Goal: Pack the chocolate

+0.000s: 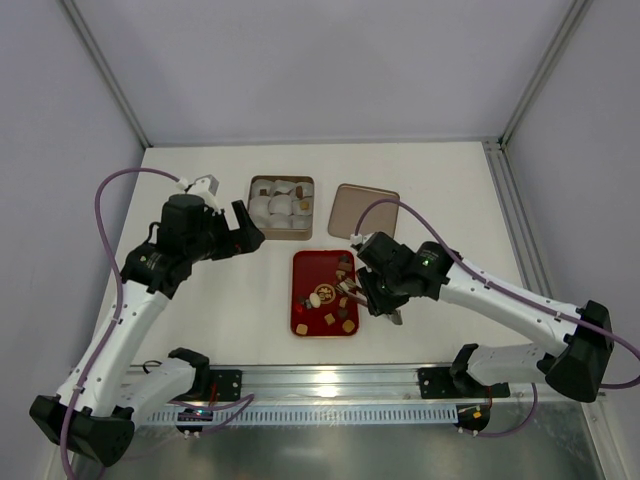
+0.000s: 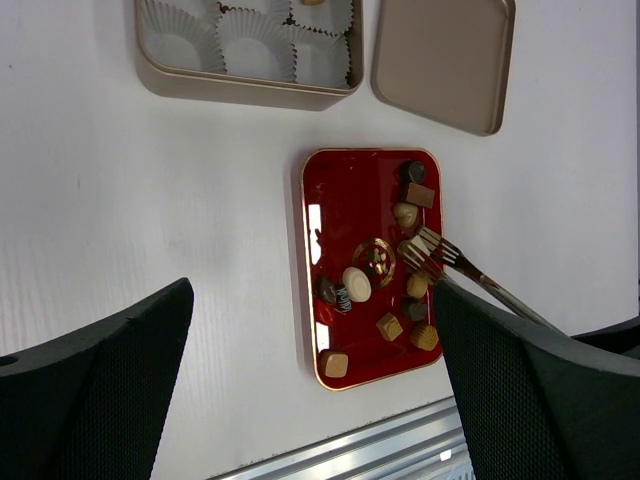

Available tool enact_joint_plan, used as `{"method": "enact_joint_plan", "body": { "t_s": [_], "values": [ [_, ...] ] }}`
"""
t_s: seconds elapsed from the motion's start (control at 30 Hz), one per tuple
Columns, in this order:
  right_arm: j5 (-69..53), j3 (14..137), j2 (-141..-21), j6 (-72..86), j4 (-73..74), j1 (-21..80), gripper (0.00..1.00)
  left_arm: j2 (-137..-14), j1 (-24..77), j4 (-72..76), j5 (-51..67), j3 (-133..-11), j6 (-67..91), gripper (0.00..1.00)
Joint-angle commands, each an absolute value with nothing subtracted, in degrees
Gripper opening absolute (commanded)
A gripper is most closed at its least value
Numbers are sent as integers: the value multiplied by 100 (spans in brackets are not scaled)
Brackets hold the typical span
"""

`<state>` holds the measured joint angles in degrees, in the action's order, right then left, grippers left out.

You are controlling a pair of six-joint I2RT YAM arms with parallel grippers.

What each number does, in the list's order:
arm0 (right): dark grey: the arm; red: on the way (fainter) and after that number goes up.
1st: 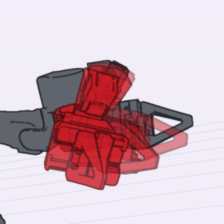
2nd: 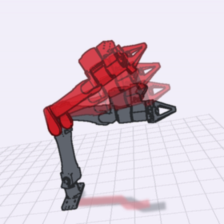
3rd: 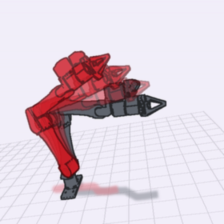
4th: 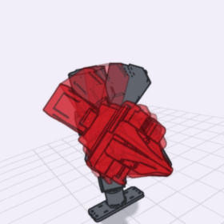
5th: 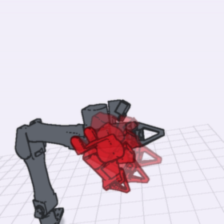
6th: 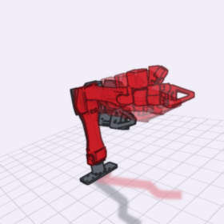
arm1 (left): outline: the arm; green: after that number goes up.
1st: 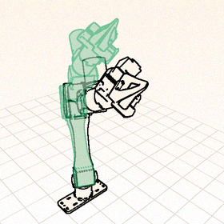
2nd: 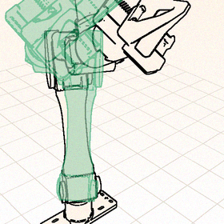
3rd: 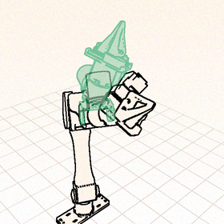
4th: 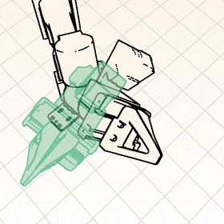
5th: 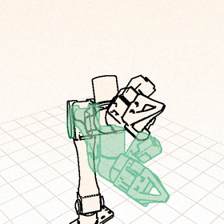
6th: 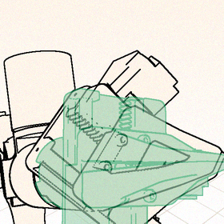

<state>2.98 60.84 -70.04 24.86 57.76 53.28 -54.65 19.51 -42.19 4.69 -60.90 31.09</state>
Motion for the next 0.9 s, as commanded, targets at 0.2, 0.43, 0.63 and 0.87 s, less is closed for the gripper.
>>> {"method": "enact_joint_plan", "body": {
  "t_s": [0.2,0.43,0.63,0.87],
  "values": [
    [466,6424,-7058,2479,5730,5361,33,-5414,1960,-4034,457,-6082,3059,100],
    [676,7109,-7180,2303,5862,5361,32,-5370,1960,-4034,440,-6091,3050,100],
    [765,7873,-7619,2049,5819,5335,32,-5309,1960,-4078,396,-6135,3059,100],
    [598,8946,-8691,1741,5265,5098,33,-5282,1969,-4140,378,-6214,3024,100]
  ]
}}
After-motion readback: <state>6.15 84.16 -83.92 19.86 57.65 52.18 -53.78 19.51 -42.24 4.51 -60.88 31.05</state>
